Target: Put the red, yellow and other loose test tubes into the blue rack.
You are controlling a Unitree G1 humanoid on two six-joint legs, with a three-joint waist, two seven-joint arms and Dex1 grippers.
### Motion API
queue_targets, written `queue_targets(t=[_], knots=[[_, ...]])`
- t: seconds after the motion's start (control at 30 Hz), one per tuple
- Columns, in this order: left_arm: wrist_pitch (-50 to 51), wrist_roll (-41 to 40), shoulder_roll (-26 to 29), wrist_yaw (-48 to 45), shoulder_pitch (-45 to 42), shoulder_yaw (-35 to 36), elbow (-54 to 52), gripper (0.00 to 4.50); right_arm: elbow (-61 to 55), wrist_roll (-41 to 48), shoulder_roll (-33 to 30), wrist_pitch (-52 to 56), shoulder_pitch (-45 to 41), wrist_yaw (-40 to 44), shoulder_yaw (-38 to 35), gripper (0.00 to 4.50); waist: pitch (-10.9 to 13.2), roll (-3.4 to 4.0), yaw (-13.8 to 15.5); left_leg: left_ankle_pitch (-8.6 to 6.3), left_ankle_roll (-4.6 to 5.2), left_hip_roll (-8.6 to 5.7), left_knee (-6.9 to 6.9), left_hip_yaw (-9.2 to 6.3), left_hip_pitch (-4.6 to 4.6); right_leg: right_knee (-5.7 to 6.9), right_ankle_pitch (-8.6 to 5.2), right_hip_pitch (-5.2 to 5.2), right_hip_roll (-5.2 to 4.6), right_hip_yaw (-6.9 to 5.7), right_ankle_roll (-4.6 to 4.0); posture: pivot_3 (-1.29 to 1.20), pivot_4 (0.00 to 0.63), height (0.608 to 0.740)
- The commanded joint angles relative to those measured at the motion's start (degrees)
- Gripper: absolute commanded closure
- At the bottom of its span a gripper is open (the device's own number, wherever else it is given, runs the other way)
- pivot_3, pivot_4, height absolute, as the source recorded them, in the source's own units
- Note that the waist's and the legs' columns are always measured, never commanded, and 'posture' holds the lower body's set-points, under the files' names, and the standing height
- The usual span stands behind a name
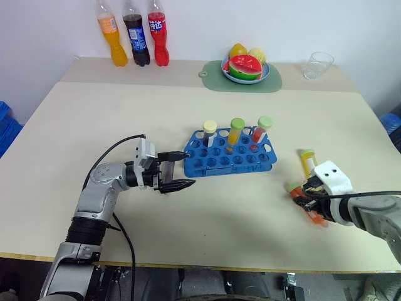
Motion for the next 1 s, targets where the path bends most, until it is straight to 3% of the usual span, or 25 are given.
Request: queue_targets(t=[0.03, 0.2, 0.43, 0.67, 1.0], knots=[[-0.68, -0.72, 0.04, -0.5, -0.89, 0.17, -0.41, 0.0, -6.33, 0.84, 6.12, -22.94, 0.68, 8.29, -4.51, 3.74, 0.04, 0.07, -0.33, 0.0, 0.0, 0.0, -0.01, 0.02, 0.0, 0.02, 0.01, -0.03, 0.01, 0.02, 0.04, 0.0, 0.15, 0.74], [-0.81, -0.69, 0.15, -0.75, -1.25, 0.42, 0.19, 0.0, -4.27, 1.43, 17.91, -34.59, -3.35, 4.4, -5.07, 3.74, 0.08, 0.04, -0.22, 0.0, 0.0, 0.01, 0.01, 0.02, 0.03, 0.03, 0.1, 0.0, 0.03, 0.03, 0.2, 0.0, 0.15, 0.74], [-0.22, -2.41, 0.37, -1.85, -3.09, 1.51, -0.12, 0.0, 18.0, -13.32, 33.42, -63.4, -10.51, -2.88, 0.34, 3.74, 0.16, 0.12, -0.3, 0.01, -0.01, -0.02, 0.0, 0.08, 0.06, 0.1, 0.03, -0.01, 0.02, 0.02, 0.04, 0.0, 0.15, 0.74], [-1.81, -1.68, 2.48, -5.17, -5.57, 1.2, 1.45, 0.0, 28.88, -18.12, 38.4, -75.03, -13.25, -5.25, 3.72, 3.74, 0.23, 0.24, -0.28, 0.01, -0.02, -0.02, -0.03, 0.09, 0.04, 0.19, 0.12, -0.08, 0.01, 0.03, 0.21, 0.0, 0.15, 0.74], [-3.17, -1.44, 2.87, -5.78, -6.2, 1.08, 2.45, 0.0, 29.99, -17.51, 39.81, -77.92, -10.24, -5.58, 5.56, 3.74, 0.24, 0.26, -0.3, 0.01, -0.02, -0.02, -0.03, 0.08, 0.04, 0.2, 0.12, -0.07, 0.0, 0.02, 0.21, 0.0, 0.15, 0.74]])
